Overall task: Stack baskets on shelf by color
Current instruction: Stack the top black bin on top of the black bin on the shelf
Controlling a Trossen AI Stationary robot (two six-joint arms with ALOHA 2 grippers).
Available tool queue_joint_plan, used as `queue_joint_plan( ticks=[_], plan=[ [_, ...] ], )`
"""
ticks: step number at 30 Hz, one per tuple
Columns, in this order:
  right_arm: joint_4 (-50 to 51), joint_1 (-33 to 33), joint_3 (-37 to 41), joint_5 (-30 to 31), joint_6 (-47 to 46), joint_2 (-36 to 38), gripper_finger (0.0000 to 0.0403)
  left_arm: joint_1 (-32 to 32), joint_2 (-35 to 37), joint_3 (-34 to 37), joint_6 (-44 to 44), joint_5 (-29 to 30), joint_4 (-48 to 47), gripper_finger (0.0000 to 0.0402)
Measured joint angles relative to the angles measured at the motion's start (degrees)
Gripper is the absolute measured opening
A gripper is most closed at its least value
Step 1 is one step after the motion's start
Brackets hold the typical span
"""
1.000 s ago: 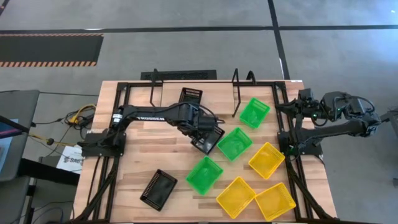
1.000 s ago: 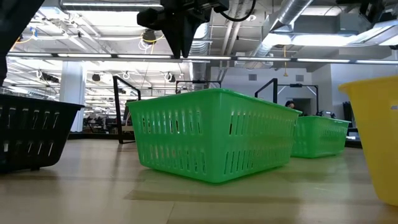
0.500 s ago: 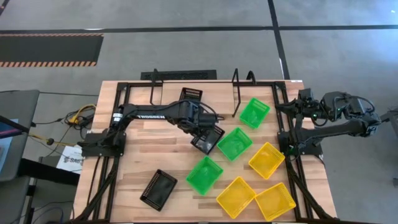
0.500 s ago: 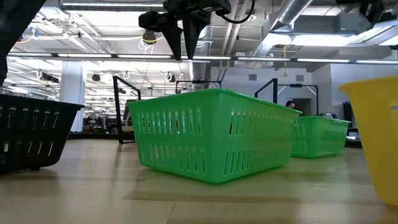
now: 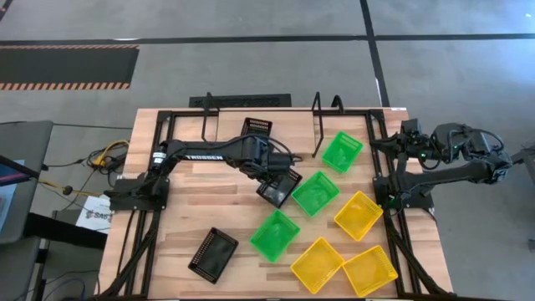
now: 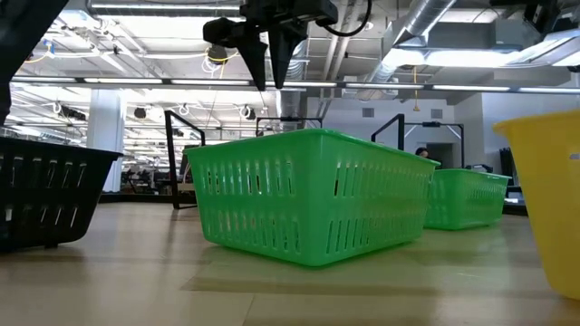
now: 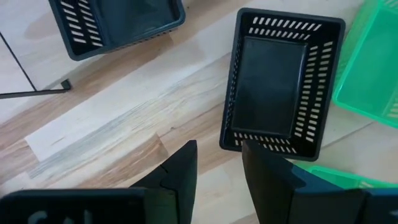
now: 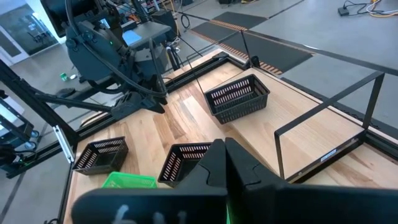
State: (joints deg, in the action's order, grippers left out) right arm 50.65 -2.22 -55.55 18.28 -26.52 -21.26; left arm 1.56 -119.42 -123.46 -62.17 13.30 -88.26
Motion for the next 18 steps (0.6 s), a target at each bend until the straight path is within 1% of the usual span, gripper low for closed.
queue_joint_plan(
  ticks=[6, 9, 11, 13, 15, 18],
  plan=[
    [-0.04, 0.0, 0.0, 0.0, 0.0, -0.01, 0.0005, 0.15, -2.24, -0.17, 0.91, -0.64, 2.57, 0.0116],
    [0.0, 0.0, 0.0, 0.0, 0.0, 0.0, 0.0004, 0.15, -3.72, 0.1, 2.47, -1.97, 2.07, 0.0116],
    [0.06, 0.0, 0.0, -0.01, 0.02, -0.04, 0.0005, -0.07, -4.24, -0.07, 3.02, -3.07, 3.56, 0.0116],
    [0.15, 0.0, 0.0, 0.0, 0.02, 0.02, 0.0006, -0.35, -4.68, 0.04, 3.09, -4.26, 1.87, 0.0116],
    [0.31, 0.01, 0.0, -0.01, 0.02, -0.04, 0.0007, -0.52, -5.06, -0.07, 3.13, -4.45, 2.81, 0.0116],
    [0.3, 0.0, 0.0, -0.01, 0.09, 0.0, 0.0007, -0.94, -5.25, 0.05, 3.1, -4.93, 1.77, 0.0116]
  ],
)
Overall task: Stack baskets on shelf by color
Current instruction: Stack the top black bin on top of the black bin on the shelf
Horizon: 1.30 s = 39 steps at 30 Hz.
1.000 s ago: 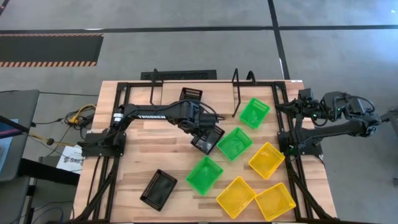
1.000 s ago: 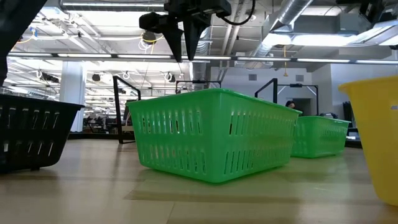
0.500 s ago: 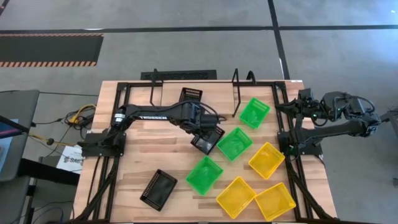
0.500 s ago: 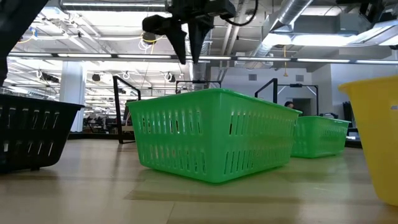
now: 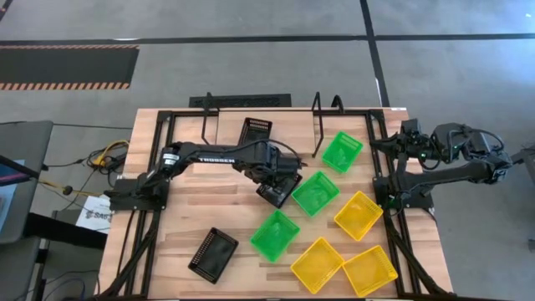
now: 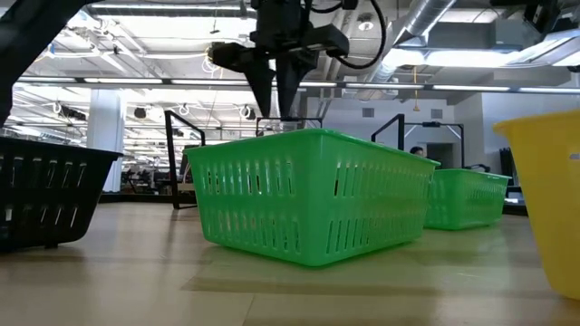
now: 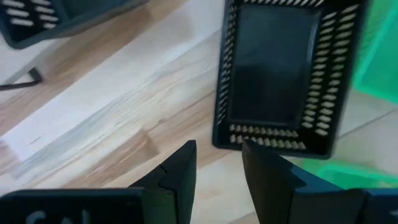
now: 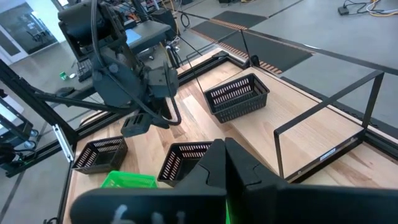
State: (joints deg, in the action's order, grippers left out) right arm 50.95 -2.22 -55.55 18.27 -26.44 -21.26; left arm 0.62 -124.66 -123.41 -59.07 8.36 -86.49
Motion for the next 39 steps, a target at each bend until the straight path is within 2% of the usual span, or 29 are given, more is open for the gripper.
queue_joint_plan(
  ticks=[32, 39],
  plan=[
    [0.08, 0.0, 0.0, -0.1, -0.09, -0.02, 0.0008, -0.35, -0.22, -0.07, 1.01, -0.62, 0.95, 0.0117],
    [0.05, 0.0, 0.0, -0.12, -0.12, -0.02, 0.0008, -0.5, -0.22, -0.07, 4.03, 0.03, 3.09, 0.0144]
  ],
)
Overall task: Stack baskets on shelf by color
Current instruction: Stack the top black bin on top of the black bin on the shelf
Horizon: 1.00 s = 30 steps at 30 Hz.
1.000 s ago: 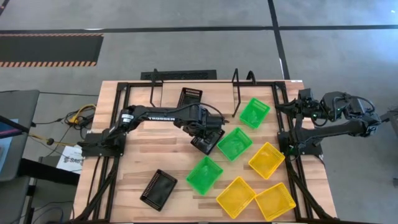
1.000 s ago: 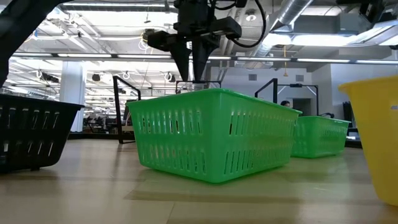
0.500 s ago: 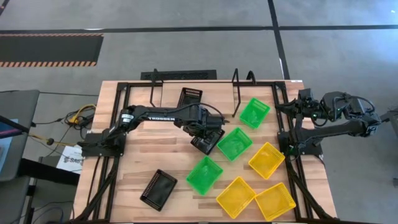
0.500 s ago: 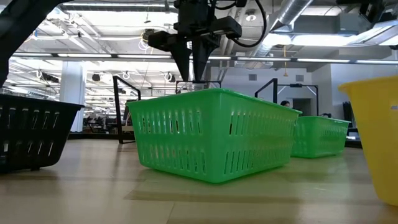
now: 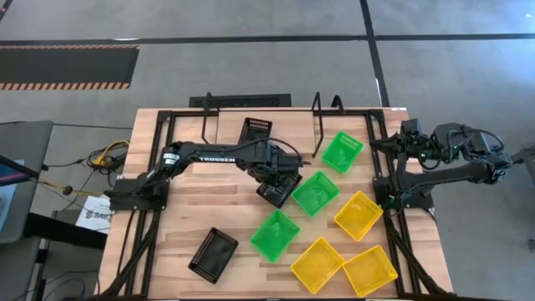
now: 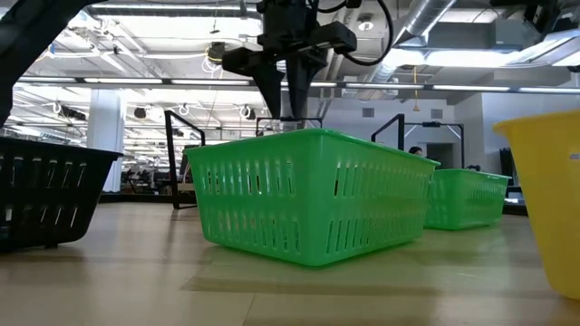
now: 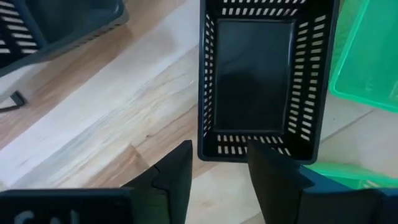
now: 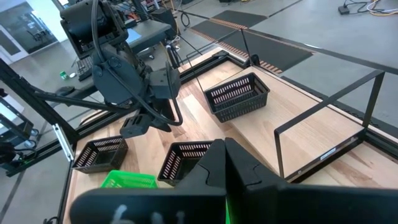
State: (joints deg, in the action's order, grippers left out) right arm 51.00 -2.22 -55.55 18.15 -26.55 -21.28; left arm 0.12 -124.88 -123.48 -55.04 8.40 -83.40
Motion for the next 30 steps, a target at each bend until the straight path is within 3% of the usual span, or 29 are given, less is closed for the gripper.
queue_joint_plan(
  ticks=[7, 21, 30],
  plan=[
    [-0.02, 0.0, 0.0, -0.02, -0.43, 0.0, 0.0008, -0.44, 0.02, 0.0, 0.64, 1.08, -0.02, 0.017],
    [-0.68, 0.0, 0.0, -0.07, -1.99, 0.02, 0.0008, 3.74, -4.05, 0.07, -1.56, 1.27, 4.87, 0.0171],
    [-0.66, 0.0, 0.0, -0.11, -2.09, 0.02, 0.0008, 3.27, -6.5, 0.05, 0.18, 0.71, 6.55, 0.0171]
  ],
)
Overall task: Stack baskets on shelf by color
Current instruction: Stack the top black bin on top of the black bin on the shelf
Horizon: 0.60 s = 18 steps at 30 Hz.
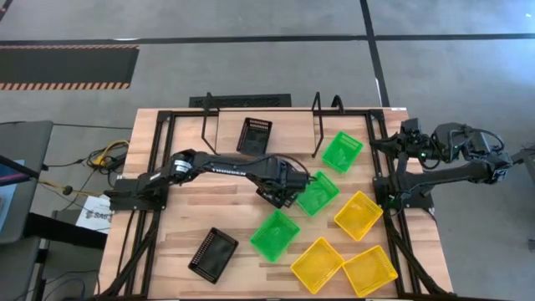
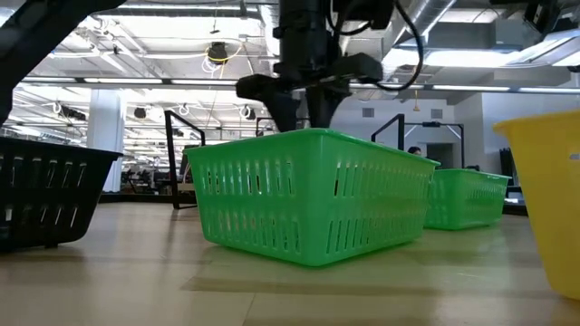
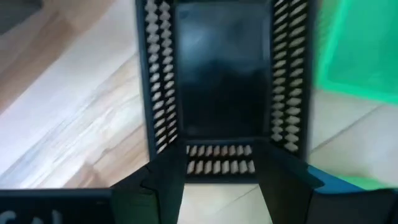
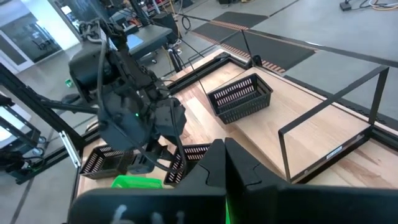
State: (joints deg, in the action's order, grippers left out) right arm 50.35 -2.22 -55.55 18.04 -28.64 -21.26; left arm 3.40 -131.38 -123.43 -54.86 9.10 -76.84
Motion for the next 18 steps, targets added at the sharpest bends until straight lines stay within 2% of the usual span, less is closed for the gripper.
queue_joint_plan(
  ticks=[18],
  plan=[
    [0.2, 0.0, 0.0, -0.04, 0.13, 0.0, 0.0008, -1.9, -1.15, -0.05, 1.18, -1.3, 0.33, 0.0171]
  ],
)
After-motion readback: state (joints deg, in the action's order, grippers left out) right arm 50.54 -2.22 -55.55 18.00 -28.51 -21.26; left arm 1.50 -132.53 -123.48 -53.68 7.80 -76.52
